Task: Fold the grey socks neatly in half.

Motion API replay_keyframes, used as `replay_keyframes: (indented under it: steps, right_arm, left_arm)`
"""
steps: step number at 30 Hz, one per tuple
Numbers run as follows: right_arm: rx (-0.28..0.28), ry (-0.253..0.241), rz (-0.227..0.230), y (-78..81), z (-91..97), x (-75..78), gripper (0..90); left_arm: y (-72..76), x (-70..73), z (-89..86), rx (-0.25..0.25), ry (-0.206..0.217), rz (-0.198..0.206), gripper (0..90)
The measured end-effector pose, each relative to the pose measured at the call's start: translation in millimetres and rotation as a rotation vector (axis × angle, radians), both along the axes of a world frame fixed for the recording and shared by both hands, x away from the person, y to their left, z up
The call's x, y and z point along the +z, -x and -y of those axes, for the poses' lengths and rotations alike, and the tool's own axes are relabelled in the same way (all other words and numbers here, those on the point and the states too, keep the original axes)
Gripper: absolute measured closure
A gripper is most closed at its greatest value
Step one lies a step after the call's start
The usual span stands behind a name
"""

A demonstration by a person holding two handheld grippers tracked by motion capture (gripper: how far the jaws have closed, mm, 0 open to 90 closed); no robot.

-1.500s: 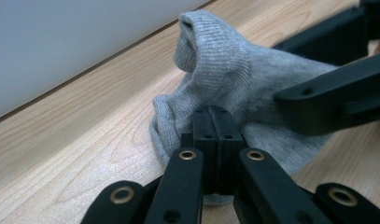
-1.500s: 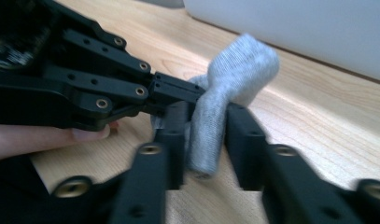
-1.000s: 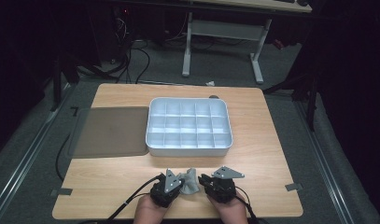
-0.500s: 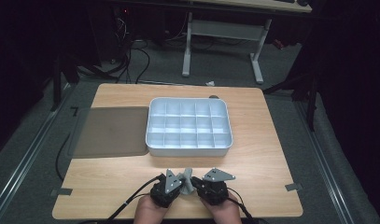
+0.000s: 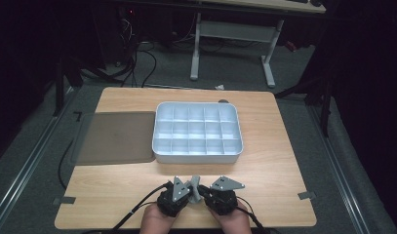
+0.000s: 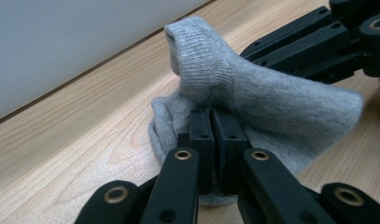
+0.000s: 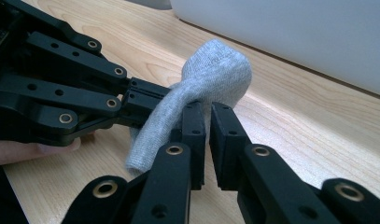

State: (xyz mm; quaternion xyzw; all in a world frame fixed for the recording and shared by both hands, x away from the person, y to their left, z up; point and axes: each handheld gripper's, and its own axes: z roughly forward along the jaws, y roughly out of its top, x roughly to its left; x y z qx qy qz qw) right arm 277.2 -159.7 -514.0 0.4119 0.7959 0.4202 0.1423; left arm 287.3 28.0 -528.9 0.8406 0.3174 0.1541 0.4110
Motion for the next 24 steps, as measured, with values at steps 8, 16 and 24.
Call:
replay_keyframes:
  steps: [8, 16, 24]
  right_arm:
    - [-0.011, 0.0, 0.008, 0.6, 3.6, 1.2, 84.5]
    - [-0.02, -0.003, -0.003, -0.8, 7.0, -1.7, 84.5]
    - [-0.015, -0.01, 0.001, 1.0, 5.3, -1.7, 84.5]
  left_arm:
    - [-1.4, 2.2, -2.4, 0.005, 0.028, -0.018, 78.8]
    - [5.7, 7.5, -6.8, -0.005, 0.034, -0.012, 79.1]
    - [3.9, 2.8, -2.9, -0.012, 0.014, -0.015, 84.5]
